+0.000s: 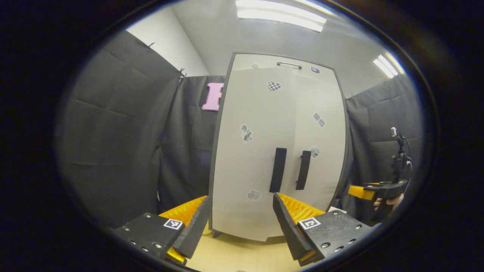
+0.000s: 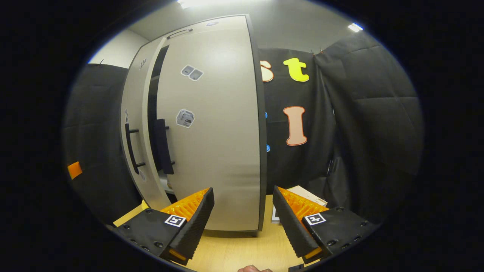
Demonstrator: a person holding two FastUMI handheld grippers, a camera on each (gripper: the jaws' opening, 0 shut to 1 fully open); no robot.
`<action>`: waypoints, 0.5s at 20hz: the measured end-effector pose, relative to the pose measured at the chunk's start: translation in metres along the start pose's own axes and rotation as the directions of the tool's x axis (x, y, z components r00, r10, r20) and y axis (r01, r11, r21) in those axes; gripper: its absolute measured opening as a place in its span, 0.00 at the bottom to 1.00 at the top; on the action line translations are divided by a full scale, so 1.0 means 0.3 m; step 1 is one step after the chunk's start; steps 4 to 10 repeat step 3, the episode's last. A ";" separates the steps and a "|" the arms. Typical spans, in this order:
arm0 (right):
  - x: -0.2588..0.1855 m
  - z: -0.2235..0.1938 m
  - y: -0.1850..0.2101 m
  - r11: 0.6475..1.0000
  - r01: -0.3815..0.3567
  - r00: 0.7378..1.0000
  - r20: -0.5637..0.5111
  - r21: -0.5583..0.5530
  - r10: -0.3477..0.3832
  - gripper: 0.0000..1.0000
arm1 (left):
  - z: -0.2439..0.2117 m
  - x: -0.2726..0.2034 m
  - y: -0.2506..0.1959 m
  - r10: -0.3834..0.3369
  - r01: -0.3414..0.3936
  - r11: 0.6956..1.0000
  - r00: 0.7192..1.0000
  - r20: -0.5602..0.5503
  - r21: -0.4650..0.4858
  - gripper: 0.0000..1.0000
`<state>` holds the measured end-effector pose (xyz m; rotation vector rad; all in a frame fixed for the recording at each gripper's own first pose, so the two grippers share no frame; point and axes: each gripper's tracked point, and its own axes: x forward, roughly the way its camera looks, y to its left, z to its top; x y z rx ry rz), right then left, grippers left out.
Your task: Grab one shoe with the right hand and put it into the shoe cabinet, grab the other shoe with the left hand and put it into the shoe cabinet; then close the right door with the right hand and the left door with the left hand.
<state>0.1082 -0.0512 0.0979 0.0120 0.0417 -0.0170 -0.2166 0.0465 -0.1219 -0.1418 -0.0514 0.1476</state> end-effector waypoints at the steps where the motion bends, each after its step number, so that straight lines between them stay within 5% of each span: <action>1: 0.007 -0.005 0.024 1.000 -0.006 1.000 -0.008 0.006 0.006 0.98 | -0.002 -0.001 0.018 0.005 -0.005 1.000 1.000 -0.005 0.002 0.92; 10: 0.015 -0.012 0.073 1.000 -0.018 1.000 -0.020 0.019 0.019 0.98 | 0.002 -0.012 0.049 0.014 -0.014 1.000 1.000 -0.005 0.006 0.92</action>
